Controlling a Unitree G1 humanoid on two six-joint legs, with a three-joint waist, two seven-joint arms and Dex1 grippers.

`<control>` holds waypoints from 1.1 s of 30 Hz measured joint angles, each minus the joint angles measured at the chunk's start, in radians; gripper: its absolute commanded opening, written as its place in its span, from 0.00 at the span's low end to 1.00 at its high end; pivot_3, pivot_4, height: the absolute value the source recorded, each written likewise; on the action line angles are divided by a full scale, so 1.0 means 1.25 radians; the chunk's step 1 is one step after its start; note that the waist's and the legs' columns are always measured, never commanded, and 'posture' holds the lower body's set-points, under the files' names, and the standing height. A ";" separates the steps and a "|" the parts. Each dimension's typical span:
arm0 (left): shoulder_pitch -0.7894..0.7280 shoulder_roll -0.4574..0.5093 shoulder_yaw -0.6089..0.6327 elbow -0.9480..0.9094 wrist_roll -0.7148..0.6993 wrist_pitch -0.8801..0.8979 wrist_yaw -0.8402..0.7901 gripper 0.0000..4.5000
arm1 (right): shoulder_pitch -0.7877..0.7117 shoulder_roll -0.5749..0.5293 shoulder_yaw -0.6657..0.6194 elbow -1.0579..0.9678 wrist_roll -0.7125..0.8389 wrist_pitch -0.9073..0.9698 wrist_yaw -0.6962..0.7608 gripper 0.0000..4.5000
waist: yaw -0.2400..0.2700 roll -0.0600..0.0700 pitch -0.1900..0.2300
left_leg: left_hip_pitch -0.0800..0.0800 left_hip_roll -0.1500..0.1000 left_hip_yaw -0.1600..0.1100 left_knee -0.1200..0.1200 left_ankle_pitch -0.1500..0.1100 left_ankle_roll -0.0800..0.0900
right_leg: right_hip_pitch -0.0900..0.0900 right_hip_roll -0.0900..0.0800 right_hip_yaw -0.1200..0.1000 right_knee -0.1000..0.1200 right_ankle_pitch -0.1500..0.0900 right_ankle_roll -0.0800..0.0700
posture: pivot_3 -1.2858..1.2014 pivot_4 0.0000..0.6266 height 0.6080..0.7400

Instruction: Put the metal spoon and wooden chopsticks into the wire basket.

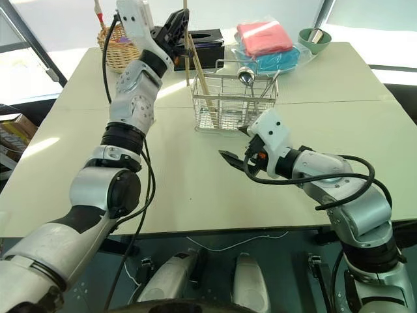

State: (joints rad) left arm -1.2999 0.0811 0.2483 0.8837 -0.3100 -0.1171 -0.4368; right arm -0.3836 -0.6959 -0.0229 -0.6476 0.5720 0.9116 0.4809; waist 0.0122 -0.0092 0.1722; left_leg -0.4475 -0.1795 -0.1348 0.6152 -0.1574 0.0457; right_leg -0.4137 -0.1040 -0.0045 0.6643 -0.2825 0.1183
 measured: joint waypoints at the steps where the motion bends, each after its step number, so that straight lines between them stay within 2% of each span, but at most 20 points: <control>1: -0.013 -0.001 0.000 0.001 -0.001 -0.005 -0.003 0.01 | 0.002 0.000 -0.004 -0.001 0.000 0.000 -0.002 0.89 | 0.000 0.000 0.000 | 0.000 0.000 0.000 0.000 0.000 0.000 | 0.000 0.000 0.000 0.000 0.000 0.000 | 0.52 0.24 0.89; 6: -0.057 -0.005 0.000 0.025 -0.003 -0.026 -0.024 0.01 | 0.013 -0.001 -0.049 -0.003 0.000 0.000 -0.015 0.89 | 0.000 0.000 0.000 | 0.000 0.000 0.000 0.000 0.000 0.000 | 0.000 0.000 0.000 0.000 0.000 0.000 | 0.52 0.24 0.89; 12: -0.048 -0.034 -0.009 0.089 0.012 -0.064 -0.034 0.01 | 0.012 -0.001 -0.063 -0.003 0.001 0.002 -0.032 0.89 | 0.000 0.000 0.000 | 0.000 0.000 0.000 0.000 0.000 0.000 | 0.000 0.000 0.000 0.000 0.000 0.000 | 0.52 0.24 0.89; 22: -0.039 -0.037 -0.014 0.172 0.039 -0.130 -0.034 0.01 | 0.009 -0.001 -0.106 -0.006 0.017 0.017 -0.054 0.89 | 0.000 0.000 0.000 | 0.000 0.000 0.000 0.000 0.000 0.000 | 0.000 0.000 0.000 0.000 0.000 0.000 | 0.52 0.24 0.89; 25: -0.039 -0.039 -0.014 0.177 0.039 -0.140 -0.035 0.26 | 0.008 -0.001 -0.112 -0.009 0.018 0.018 -0.060 0.89 | 0.000 0.000 0.000 | 0.000 0.000 0.000 0.000 0.000 0.000 | 0.000 0.000 0.000 0.000 0.000 0.000 | 0.52 0.24 0.89; 31: -0.039 -0.050 0.004 0.188 0.019 -0.121 -0.057 0.95 | 0.008 -0.001 -0.114 -0.014 0.026 0.025 -0.064 0.89 | 0.000 0.000 0.000 | 0.000 0.000 0.000 0.000 0.000 0.000 | 0.000 0.000 0.000 0.000 0.000 0.000 | 0.52 0.24 0.89; 32: -0.039 -0.049 0.008 0.188 0.016 -0.116 -0.059 0.99 | 0.008 -0.001 -0.114 -0.014 0.026 0.027 -0.064 0.89 | 0.000 0.000 0.000 | 0.000 0.000 0.000 0.000 0.000 0.000 | 0.000 0.000 0.000 0.000 0.000 0.000 | 0.52 0.24 0.89; 33: -0.039 -0.048 0.010 0.187 0.012 -0.112 -0.059 0.99 | 0.008 -0.001 -0.114 -0.014 0.026 0.027 -0.065 0.89 | 0.000 0.000 0.000 | 0.000 0.000 0.000 0.000 0.000 0.000 | 0.000 0.000 0.000 0.000 0.000 0.000 | 0.52 0.24 0.89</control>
State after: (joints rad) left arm -1.3482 0.0206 0.2608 1.1171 -0.2949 -0.2568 -0.5108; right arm -0.3737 -0.6974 -0.1655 -0.6652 0.6044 0.9447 0.4002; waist 0.0117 -0.0094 0.1723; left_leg -0.4471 -0.1795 -0.1348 0.6152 -0.1574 0.0462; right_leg -0.4135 -0.1036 -0.0045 0.6645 -0.2825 0.1184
